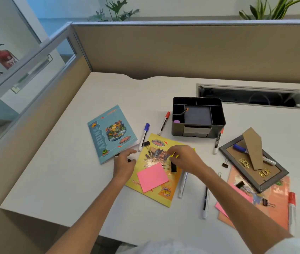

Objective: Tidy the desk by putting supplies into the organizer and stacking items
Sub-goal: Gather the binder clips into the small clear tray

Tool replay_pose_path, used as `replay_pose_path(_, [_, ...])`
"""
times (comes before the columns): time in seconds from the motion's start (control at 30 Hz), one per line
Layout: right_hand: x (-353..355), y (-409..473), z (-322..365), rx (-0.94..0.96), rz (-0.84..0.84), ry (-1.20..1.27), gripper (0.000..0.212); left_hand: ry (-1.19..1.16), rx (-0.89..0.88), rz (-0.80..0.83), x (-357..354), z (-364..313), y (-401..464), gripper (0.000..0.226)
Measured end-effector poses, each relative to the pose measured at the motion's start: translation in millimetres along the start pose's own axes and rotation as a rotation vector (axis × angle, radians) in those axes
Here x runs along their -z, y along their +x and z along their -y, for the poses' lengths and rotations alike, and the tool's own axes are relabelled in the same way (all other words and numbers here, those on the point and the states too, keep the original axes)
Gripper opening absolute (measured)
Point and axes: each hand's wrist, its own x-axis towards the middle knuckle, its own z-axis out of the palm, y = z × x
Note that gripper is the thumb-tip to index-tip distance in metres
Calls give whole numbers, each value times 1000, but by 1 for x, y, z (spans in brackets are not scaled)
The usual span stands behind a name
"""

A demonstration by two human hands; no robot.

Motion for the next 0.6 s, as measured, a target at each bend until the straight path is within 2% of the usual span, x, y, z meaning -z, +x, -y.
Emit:
replay_pose_path(0.17, [-15, -17, -6, 7, 62, -121, 34, 84, -50, 46, -13, -4, -10, 34])
replay_pose_path(0.37, [-16, -27, -12, 42, 41, -163, 46, 142, -115, 49, -26, -5, -9, 36])
replay_pose_path(0.6, [-22, -30, -15, 74, 12, -190, 42, 144, -159, 74, -32, -12, -2, 36])
